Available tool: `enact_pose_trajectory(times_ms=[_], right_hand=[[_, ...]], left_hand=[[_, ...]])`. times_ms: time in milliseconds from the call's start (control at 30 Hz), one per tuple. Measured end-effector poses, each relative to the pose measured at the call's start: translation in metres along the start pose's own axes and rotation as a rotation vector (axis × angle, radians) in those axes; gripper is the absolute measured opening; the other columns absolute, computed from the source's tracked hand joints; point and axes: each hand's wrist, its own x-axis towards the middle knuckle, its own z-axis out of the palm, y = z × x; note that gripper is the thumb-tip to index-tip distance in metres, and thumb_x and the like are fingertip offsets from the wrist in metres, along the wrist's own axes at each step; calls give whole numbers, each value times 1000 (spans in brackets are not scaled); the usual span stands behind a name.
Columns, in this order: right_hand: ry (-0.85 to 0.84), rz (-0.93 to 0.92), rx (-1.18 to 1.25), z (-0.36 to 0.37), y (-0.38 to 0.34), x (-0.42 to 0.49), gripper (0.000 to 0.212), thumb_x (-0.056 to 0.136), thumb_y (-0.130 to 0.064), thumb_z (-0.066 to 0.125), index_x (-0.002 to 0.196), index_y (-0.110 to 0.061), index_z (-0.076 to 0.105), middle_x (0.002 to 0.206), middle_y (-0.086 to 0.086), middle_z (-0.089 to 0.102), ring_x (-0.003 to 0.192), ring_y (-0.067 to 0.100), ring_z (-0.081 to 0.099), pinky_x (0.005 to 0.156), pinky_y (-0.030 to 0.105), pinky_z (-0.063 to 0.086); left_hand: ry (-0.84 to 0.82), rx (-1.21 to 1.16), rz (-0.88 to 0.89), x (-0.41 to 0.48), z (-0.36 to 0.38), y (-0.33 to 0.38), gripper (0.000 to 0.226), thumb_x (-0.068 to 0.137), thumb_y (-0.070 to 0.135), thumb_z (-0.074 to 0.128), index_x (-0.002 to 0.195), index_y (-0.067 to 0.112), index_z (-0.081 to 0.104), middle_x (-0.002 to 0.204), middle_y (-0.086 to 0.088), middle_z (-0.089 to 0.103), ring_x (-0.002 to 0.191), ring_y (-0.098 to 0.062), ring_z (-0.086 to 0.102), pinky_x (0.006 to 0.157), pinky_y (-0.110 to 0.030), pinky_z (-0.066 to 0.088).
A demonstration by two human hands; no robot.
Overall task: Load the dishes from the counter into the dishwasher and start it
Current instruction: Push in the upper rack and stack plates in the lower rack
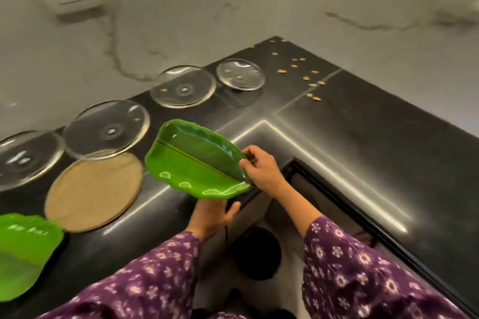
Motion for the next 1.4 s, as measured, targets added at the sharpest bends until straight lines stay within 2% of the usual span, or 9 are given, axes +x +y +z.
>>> enact_pose_trajectory(times_ms=[200,300,400,500,600,733,933,1067,1400], right_hand=[[450,204,229,-132,66,-125,12,82,-15,62,88,-25,58,82,4,57,78,13,50,76,32,44],[716,322,227,-187,94,-219,12,78,-27,60,89,-23,59,80,9,56,76,16,49,74,35,44],[944,427,144,-221,105,-315,9,81,-21,59,90,-19,58,77,10,55,72,12,48,71,32,43],[1179,554,97,-233,115,-420,16,87,-6,58,89,-22,55,81,4,57,71,7,50,71,26,44],[1356,696,78,-223,122,-516,10,90,-5,57,90,-14,55,76,-1,56,66,9,49,66,30,43],[1551,820,112,-198,127,-619,21,92,-4,54,81,-22,50,63,-9,45,55,7,39,54,29,35],[1751,1021,131,-184,149,-720,12,90,0,52,85,-11,52,76,0,54,64,9,49,51,15,43],[1788,1174,100,-196,185,-773,14,88,-4,55,83,-17,52,79,-3,57,70,14,55,59,27,46],[1797,1372,94,-240,336,-869,16,85,6,52,80,-9,48,82,10,55,69,17,47,54,20,37]], left_hand=[[70,57,111,10,26,29,45,83,51,46,93,11,62,92,-8,63,84,-30,62,79,-36,43],[89,1,399,25,55,110,47,90,53,40,95,11,60,94,-7,63,84,-27,59,82,-32,39],[-5,-66,600,35,83,201,37,83,44,46,95,12,59,93,-5,62,84,-26,59,81,-30,38],[-120,-123,715,34,120,290,36,84,44,44,98,13,57,93,-6,60,86,-29,58,83,-33,40],[-160,-154,925,20,151,372,38,88,41,44,102,8,58,95,-9,59,87,-30,58,86,-35,39],[-223,-205,1181,-30,181,474,35,88,37,45,102,7,58,97,-9,59,89,-26,54,86,-33,38],[-431,-173,1441,-109,223,593,40,91,44,42,108,11,56,104,-5,59,96,-23,54,82,-33,44],[-440,-190,1586,-145,245,663,36,91,41,43,107,11,56,102,-4,59,94,-22,54,80,-30,41],[-492,-124,1837,-180,329,823,38,92,32,53,119,6,54,118,-9,56,108,-22,52,94,-31,42]])
